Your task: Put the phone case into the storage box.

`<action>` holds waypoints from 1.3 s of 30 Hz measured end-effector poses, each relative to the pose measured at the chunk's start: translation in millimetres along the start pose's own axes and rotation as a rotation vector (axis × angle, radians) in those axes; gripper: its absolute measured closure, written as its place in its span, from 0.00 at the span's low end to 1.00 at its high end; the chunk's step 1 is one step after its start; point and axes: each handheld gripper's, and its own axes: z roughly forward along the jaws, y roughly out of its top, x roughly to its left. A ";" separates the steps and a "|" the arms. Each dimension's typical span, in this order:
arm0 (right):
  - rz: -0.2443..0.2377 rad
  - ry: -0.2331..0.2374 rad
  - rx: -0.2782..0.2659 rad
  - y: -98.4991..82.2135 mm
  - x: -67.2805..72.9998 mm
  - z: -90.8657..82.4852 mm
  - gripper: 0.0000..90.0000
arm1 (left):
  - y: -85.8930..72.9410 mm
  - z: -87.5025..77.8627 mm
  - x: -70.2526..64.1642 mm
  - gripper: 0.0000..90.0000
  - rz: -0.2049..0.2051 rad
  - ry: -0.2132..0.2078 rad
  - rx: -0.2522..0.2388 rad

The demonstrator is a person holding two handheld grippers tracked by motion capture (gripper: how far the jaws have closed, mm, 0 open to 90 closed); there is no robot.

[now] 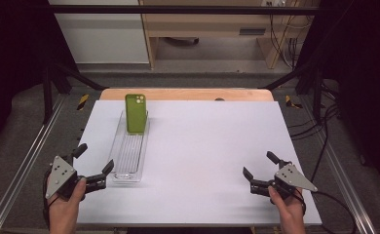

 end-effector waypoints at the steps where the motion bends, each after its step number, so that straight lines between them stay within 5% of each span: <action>1: 0.009 0.003 -0.005 0.1 -0.2 -0.2 0.02 | -1.8 -0.4 -0.1 0.02 -0.003 0.000 -0.008; 13: 0.008 0.000 -0.003 -0.2 -0.8 -0.3 0.02 | -21.1 4.3 -2.9 0.02 -0.040 -0.049 -0.013; 31: 0.006 -0.001 -0.006 0.4 -1.5 -1.1 0.02 | -36.5 11.0 -13.4 0.02 -0.044 -0.077 -0.008; 39: -0.001 -0.002 -0.006 0.9 -1.3 -1.4 0.02 | -45.6 9.9 -11.1 0.02 -0.051 -0.060 0.002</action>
